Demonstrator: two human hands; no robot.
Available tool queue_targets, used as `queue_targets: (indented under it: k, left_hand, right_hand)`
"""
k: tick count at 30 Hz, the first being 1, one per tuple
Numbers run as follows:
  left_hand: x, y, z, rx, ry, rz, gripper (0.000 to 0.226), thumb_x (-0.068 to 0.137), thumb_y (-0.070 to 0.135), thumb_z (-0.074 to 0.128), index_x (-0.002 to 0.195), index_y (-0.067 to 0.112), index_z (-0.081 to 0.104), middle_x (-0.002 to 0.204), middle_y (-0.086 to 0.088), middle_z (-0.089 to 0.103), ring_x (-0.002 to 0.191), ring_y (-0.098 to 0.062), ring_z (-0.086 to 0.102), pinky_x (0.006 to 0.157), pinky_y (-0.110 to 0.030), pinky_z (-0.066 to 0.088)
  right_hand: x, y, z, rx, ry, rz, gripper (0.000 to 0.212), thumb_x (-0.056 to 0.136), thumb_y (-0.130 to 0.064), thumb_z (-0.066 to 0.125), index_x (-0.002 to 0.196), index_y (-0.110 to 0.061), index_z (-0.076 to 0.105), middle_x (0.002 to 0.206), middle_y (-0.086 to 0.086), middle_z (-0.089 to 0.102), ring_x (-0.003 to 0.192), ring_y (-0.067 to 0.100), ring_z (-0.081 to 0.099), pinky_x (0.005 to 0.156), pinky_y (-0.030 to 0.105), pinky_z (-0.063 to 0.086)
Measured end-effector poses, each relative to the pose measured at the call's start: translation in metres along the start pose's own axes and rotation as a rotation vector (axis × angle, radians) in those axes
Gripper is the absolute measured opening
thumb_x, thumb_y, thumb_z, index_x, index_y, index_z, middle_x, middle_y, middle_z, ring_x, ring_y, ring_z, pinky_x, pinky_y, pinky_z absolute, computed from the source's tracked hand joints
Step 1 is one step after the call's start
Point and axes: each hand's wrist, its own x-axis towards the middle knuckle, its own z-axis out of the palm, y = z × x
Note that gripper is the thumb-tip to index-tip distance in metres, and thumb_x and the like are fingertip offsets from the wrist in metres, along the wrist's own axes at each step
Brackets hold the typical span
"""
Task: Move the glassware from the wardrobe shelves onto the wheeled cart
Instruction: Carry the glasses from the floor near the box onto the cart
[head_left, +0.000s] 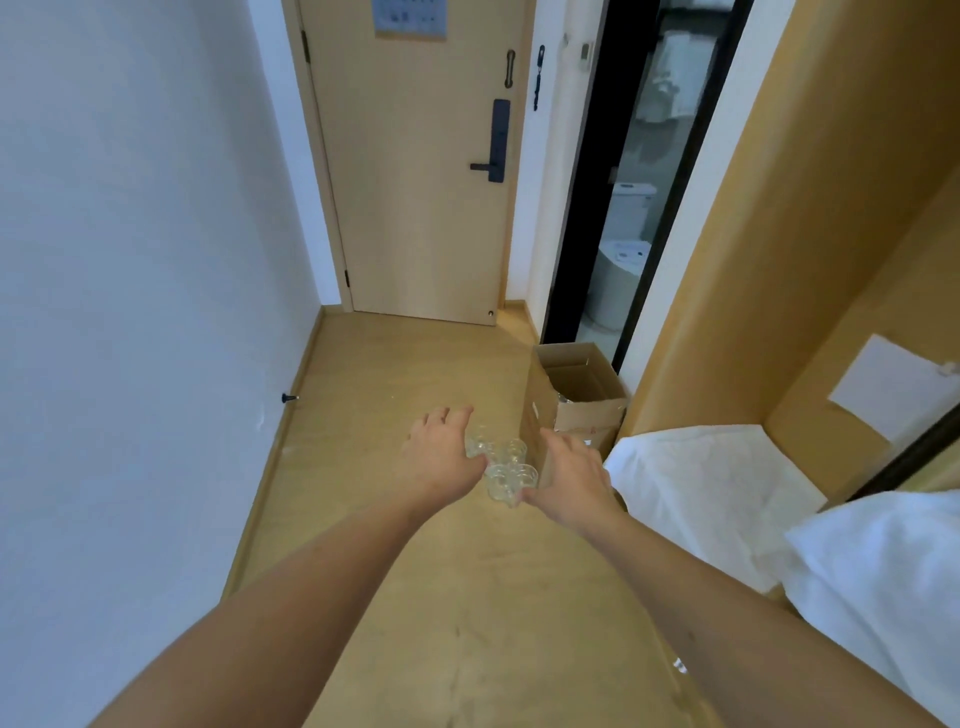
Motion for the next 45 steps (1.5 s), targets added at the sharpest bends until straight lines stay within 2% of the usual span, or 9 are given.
queue_targets:
  k: [9,15,20,25,29,33,39,45]
  left_hand:
    - [0.088,-0.043,0.023,-0.005,-0.086,0.025,0.074,0.087,0.046,0.068,0.152,0.026,0.039,0.149,-0.007,0.045,0.134,-0.032,0.041,0.109,-0.04,0.036]
    - [0.141,-0.054,0.059,-0.049,-0.17,0.001,0.071,0.085,0.044,0.069,0.149,0.029,0.041,0.145,-0.007,0.047,0.132,-0.033,0.039,0.108,-0.045,0.038]
    - [0.205,-0.05,0.094,-0.021,-0.199,0.0,0.072,0.085,0.047,0.068,0.149,0.031,0.039,0.145,-0.005,0.048,0.132,-0.031,0.042,0.107,-0.044,0.041]
    - [0.28,-0.043,0.136,-0.005,-0.26,-0.065,0.078,0.088,0.05,0.066,0.155,0.029,0.032,0.158,-0.009,0.036,0.142,-0.032,0.034,0.114,-0.045,0.036]
    - [0.326,-0.038,0.174,0.004,-0.308,-0.122,0.079,0.088,0.047,0.068,0.155,0.025,0.032,0.16,-0.013,0.032,0.145,-0.033,0.031,0.116,-0.041,0.031]
    - [0.364,-0.035,0.203,-0.021,-0.309,-0.176,0.078,0.089,0.042,0.069,0.154,0.021,0.032,0.161,-0.019,0.027,0.147,-0.035,0.025,0.119,-0.039,0.022]
    - [0.406,-0.05,0.24,-0.051,-0.345,-0.258,0.078,0.09,0.041,0.069,0.155,0.018,0.033,0.161,-0.018,0.029,0.147,-0.034,0.026,0.119,-0.04,0.024]
    - [0.441,-0.085,0.311,-0.119,-0.413,-0.312,0.079,0.089,0.04,0.071,0.155,0.02,0.033,0.161,-0.014,0.029,0.147,-0.032,0.026,0.118,-0.035,0.023]
  right_hand:
    - [0.074,-0.004,0.021,0.029,-0.057,0.122,0.088,0.082,-0.047,0.077,0.154,-0.027,0.03,0.152,0.005,0.039,0.14,0.032,0.036,0.11,0.045,0.04]
    - [0.123,0.009,0.034,0.019,-0.117,0.159,0.088,0.089,-0.048,0.072,0.159,-0.025,0.023,0.162,0.005,0.029,0.146,0.028,0.034,0.113,0.038,0.035]
    - [0.192,0.041,0.053,0.025,-0.152,0.197,0.086,0.085,-0.052,0.073,0.155,-0.028,0.029,0.155,0.003,0.038,0.14,0.028,0.038,0.107,0.035,0.037]
    - [0.28,0.076,0.075,0.105,-0.2,0.254,0.092,0.08,-0.051,0.078,0.155,-0.028,0.031,0.158,0.006,0.035,0.144,0.03,0.033,0.115,0.04,0.033]
    - [0.343,0.108,0.094,0.107,-0.276,0.293,0.094,0.078,-0.054,0.077,0.155,-0.029,0.029,0.157,0.005,0.035,0.143,0.03,0.034,0.112,0.038,0.035]
    - [0.388,0.134,0.111,0.143,-0.345,0.339,0.093,0.078,-0.05,0.077,0.155,-0.026,0.029,0.153,0.005,0.038,0.14,0.03,0.035,0.112,0.039,0.035]
    - [0.436,0.152,0.143,0.129,-0.431,0.342,0.088,0.083,-0.051,0.073,0.155,-0.027,0.029,0.154,0.005,0.037,0.139,0.029,0.037,0.113,0.041,0.035]
    - [0.472,0.174,0.213,0.1,-0.506,0.355,0.091,0.083,-0.053,0.074,0.156,-0.025,0.028,0.155,0.006,0.036,0.14,0.028,0.037,0.114,0.04,0.034]
